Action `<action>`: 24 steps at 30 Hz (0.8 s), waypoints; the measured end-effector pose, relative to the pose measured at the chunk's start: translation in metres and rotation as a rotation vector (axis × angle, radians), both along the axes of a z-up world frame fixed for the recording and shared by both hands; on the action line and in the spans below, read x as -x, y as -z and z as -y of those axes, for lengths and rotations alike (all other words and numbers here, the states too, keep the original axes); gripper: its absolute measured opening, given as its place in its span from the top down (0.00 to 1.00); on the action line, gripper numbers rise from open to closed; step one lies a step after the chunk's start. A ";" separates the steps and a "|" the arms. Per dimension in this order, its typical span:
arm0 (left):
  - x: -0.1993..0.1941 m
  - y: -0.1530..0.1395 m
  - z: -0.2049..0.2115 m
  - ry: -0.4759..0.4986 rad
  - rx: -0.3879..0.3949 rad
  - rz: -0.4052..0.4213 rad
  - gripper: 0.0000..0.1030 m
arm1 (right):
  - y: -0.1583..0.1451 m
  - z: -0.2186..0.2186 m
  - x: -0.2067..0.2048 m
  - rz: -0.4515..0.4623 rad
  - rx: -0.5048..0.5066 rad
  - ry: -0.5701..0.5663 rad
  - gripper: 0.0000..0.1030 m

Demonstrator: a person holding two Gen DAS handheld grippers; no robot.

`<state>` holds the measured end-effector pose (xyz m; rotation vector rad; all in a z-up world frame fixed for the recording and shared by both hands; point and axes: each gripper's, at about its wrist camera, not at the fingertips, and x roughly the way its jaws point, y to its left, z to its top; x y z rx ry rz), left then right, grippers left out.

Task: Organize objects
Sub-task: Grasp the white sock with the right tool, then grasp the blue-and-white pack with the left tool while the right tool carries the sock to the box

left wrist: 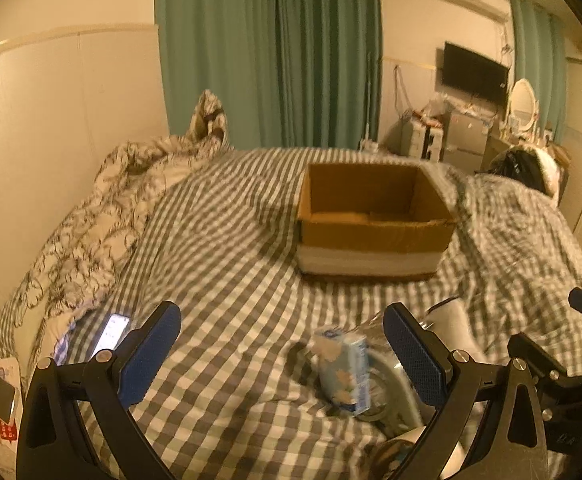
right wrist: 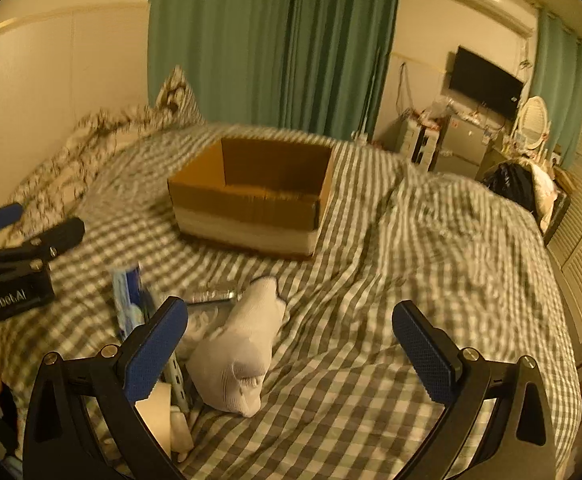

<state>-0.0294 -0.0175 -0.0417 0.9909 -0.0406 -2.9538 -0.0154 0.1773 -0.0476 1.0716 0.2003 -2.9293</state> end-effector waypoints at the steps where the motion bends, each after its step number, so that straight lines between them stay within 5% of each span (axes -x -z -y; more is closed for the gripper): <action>1: 0.004 0.006 0.002 -0.008 0.004 0.018 0.00 | 0.005 0.001 0.003 0.018 0.001 -0.008 0.00; 8: 0.018 0.037 0.001 0.004 0.019 0.113 0.00 | 0.055 0.009 0.032 0.176 0.039 -0.074 0.11; 13: 0.023 0.054 -0.010 0.049 0.036 0.165 0.00 | 0.079 0.013 0.041 0.272 0.095 -0.143 0.50; 18: 0.027 0.070 -0.022 0.097 0.043 0.215 0.04 | 0.069 0.008 0.034 0.227 0.106 -0.139 0.59; 20: 0.030 0.075 -0.028 0.127 0.043 0.226 0.09 | 0.059 0.003 0.029 0.196 0.086 -0.117 0.60; 24: 0.036 0.087 -0.032 0.144 0.047 0.255 0.56 | 0.046 -0.003 0.023 0.172 0.077 -0.096 0.60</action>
